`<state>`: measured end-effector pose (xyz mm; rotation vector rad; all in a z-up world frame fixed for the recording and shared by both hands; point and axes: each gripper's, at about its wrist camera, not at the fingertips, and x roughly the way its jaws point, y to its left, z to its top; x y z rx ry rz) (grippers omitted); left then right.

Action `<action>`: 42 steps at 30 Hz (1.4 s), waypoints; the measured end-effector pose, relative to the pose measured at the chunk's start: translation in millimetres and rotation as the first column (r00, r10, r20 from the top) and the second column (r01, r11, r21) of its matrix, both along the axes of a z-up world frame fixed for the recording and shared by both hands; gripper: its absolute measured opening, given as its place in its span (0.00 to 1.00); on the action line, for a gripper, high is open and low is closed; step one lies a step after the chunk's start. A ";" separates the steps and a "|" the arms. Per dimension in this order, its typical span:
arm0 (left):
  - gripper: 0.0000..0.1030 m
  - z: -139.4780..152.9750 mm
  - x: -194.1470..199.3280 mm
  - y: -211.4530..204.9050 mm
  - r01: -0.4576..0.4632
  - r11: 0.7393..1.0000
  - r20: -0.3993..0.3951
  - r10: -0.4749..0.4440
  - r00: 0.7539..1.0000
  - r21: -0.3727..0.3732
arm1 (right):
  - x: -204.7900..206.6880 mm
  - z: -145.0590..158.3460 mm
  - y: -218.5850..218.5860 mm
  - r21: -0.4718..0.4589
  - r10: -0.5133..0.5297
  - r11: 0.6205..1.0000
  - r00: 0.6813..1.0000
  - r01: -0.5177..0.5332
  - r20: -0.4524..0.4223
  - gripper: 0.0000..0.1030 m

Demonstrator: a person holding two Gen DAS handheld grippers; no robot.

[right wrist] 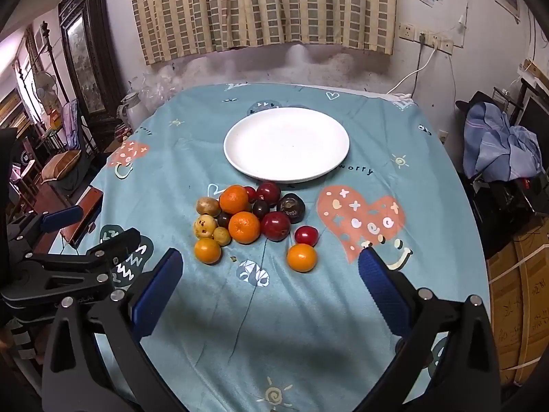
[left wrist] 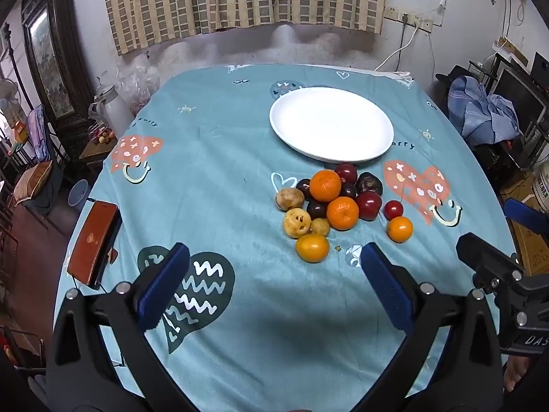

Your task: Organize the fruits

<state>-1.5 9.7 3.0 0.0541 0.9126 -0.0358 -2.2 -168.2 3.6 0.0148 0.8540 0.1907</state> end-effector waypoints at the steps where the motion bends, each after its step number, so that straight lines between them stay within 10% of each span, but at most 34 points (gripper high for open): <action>1: 0.98 -0.1 0.0 -0.1 0.000 1.000 0.000 0.000 1.000 0.000 | -0.2 -0.2 0.0 0.000 0.000 1.000 1.000 0.000 0.000 0.99; 42: 0.98 -7.7 -1.6 1.9 0.001 1.000 -0.009 -0.001 1.000 0.005 | 0.0 -2.3 3.0 0.005 -0.005 1.000 1.000 0.005 -0.005 0.99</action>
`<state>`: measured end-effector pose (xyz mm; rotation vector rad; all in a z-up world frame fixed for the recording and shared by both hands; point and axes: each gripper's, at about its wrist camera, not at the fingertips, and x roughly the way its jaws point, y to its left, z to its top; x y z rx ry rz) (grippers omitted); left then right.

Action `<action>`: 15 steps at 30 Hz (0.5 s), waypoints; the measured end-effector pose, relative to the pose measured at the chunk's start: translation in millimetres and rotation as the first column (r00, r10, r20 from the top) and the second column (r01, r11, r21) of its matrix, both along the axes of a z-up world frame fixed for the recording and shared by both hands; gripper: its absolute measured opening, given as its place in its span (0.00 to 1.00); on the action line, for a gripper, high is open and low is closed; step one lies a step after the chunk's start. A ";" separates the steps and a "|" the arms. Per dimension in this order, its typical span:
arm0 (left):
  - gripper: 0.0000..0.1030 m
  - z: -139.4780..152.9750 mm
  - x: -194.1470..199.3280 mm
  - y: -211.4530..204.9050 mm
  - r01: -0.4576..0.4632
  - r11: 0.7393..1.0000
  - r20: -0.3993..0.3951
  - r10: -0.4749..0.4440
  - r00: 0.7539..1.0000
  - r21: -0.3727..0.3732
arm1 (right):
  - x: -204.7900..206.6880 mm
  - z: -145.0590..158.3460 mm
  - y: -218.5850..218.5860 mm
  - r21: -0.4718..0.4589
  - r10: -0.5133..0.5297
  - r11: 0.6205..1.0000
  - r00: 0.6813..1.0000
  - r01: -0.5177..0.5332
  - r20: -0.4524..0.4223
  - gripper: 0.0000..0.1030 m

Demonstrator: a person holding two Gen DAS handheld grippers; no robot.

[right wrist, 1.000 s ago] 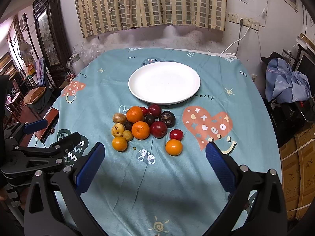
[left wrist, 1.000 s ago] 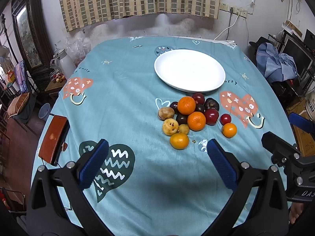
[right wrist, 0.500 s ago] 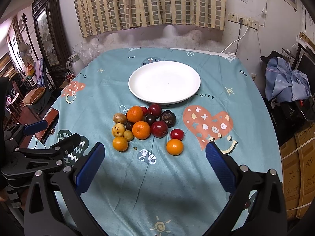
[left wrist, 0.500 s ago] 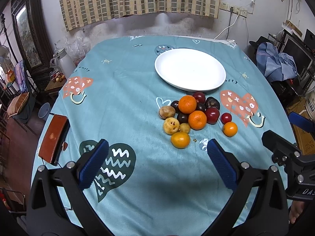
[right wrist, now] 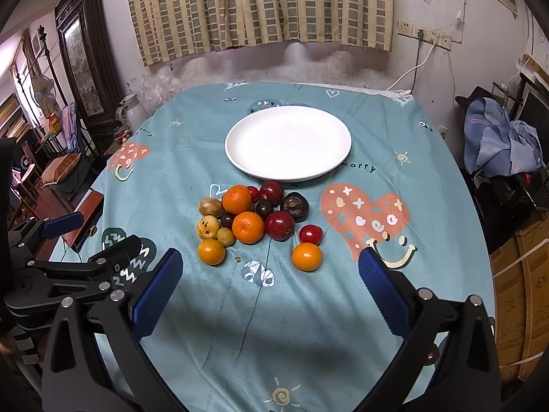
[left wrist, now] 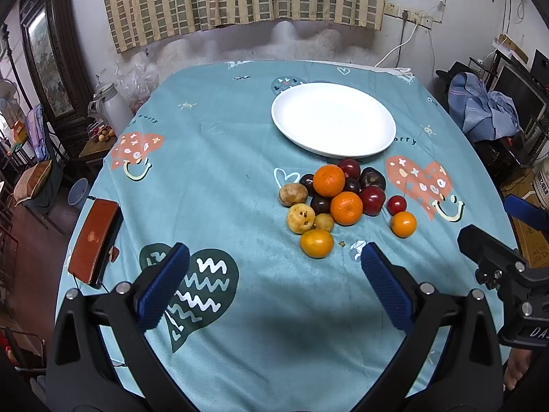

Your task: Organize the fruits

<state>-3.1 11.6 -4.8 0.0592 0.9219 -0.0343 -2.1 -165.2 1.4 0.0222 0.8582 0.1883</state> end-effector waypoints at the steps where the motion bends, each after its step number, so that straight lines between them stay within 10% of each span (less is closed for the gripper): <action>1: 0.98 0.2 0.1 0.0 0.000 1.000 0.000 0.000 1.000 0.000 | 0.0 -0.2 0.0 0.002 0.001 1.000 1.000 -0.001 0.000 0.99; 15: 0.98 -0.2 0.0 0.7 -0.001 1.000 -0.001 0.001 1.000 0.000 | 0.0 -1.3 2.7 0.007 -0.003 1.000 1.000 0.003 -0.006 0.99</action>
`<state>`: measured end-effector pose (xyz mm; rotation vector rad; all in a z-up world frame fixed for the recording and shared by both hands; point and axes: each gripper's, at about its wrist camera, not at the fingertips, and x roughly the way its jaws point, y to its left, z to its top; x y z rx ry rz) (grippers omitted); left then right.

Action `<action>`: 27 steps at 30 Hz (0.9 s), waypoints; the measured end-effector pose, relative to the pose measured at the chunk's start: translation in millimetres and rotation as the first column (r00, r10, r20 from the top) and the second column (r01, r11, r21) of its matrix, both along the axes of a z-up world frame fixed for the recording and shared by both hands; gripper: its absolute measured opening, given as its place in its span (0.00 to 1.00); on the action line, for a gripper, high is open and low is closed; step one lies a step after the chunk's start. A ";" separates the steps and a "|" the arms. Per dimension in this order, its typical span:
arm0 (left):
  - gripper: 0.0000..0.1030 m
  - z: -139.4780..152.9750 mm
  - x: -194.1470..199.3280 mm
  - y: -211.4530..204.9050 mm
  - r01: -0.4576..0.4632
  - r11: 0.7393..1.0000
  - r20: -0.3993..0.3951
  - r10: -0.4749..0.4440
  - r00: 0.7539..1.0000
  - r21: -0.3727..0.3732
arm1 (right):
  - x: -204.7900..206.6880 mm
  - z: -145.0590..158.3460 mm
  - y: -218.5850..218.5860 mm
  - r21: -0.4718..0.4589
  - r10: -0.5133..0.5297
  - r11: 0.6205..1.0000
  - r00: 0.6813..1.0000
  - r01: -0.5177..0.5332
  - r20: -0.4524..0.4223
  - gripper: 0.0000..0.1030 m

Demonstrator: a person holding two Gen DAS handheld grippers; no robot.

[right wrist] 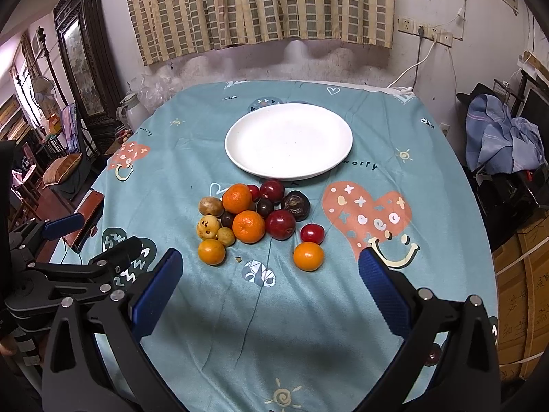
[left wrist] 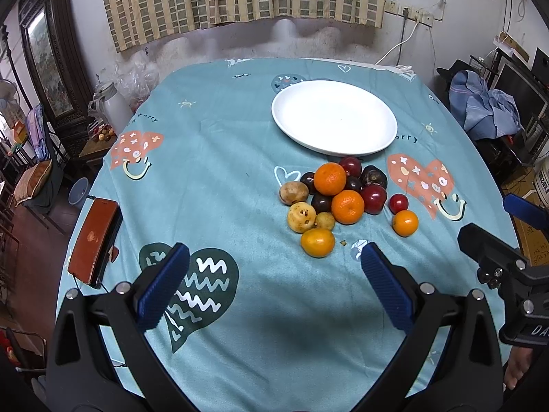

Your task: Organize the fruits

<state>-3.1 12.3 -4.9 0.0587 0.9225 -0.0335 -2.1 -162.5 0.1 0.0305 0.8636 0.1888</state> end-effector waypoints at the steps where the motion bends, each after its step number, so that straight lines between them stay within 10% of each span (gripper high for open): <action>1: 0.98 0.1 0.1 0.0 0.001 1.000 0.000 -0.001 1.000 0.000 | -0.5 -0.1 0.8 0.001 0.000 1.000 1.000 0.000 0.000 0.99; 27: 0.98 -9.3 2.1 -0.1 0.008 1.000 -0.028 -0.008 1.000 -0.009 | 1.0 -1.4 -0.1 0.047 0.010 0.999 1.000 -0.010 -0.011 0.99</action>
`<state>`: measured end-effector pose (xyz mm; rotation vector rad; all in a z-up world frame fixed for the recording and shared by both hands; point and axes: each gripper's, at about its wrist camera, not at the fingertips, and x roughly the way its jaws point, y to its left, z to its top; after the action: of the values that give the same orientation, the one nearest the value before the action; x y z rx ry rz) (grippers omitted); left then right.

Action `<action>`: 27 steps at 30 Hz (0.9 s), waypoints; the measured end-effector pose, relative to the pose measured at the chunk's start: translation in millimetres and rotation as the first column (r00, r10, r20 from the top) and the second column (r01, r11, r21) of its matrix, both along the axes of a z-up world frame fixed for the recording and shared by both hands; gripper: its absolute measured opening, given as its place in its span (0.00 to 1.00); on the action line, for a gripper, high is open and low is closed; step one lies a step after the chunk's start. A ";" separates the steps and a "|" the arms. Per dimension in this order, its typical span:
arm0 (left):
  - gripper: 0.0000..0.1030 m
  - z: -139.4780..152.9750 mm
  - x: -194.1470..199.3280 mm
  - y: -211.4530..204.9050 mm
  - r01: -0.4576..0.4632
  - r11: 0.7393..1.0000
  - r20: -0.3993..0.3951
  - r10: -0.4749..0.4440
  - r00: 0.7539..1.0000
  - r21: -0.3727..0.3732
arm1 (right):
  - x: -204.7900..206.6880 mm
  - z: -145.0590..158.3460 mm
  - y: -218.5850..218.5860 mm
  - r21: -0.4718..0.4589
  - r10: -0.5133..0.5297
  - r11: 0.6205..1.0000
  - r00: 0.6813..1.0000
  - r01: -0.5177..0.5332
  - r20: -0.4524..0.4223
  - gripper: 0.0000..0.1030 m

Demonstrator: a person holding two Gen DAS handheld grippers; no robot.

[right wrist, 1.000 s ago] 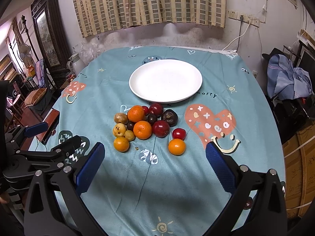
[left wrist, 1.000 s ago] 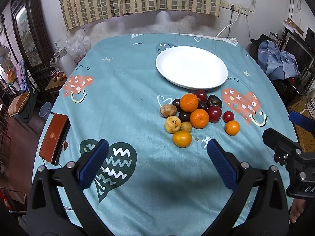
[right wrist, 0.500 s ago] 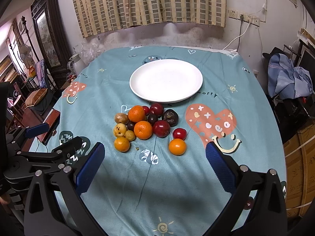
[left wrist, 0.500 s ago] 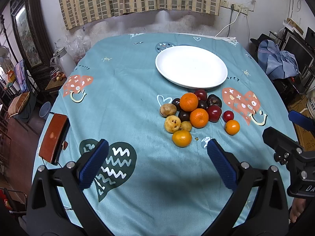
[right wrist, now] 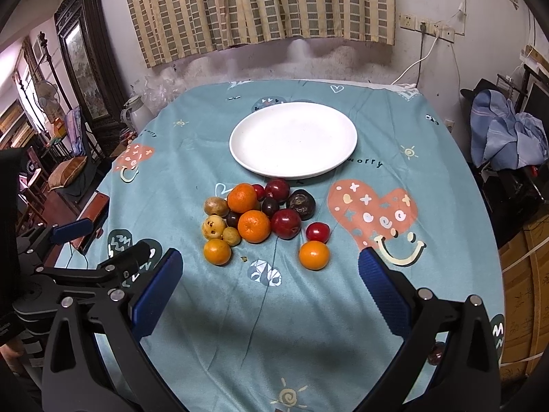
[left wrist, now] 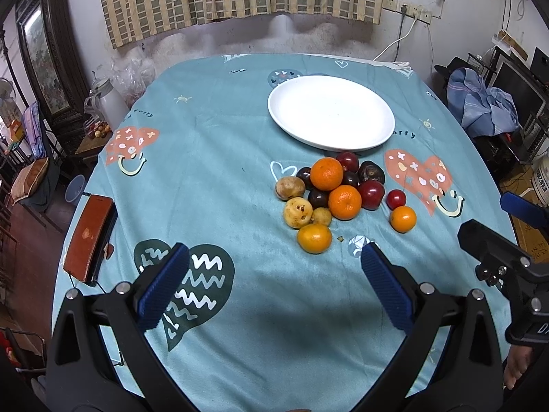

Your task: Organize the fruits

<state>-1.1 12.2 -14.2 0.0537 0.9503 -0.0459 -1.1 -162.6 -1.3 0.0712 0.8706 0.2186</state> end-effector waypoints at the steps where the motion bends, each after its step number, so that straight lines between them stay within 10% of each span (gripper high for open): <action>1: 0.98 0.2 1.2 0.0 -0.001 1.000 -0.004 0.001 1.000 -0.001 | 1.4 -0.2 -0.4 0.003 0.003 1.000 1.000 -0.003 -0.002 0.99; 20: 0.97 -66.5 41.4 18.8 0.029 0.998 -0.094 -0.034 0.995 -0.054 | 39.8 -65.2 -19.1 -0.031 0.005 0.999 0.996 -0.008 -0.093 0.99; 27: 0.77 -101.0 54.6 2.3 0.139 0.982 -0.151 -0.158 0.976 -0.127 | 55.9 -92.0 -30.0 0.040 0.028 0.999 0.987 -0.022 -0.159 0.99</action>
<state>53.5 14.5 -115.2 0.0143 1.1018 -0.2465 54.9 -192.6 -93.3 0.1147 1.0274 0.2557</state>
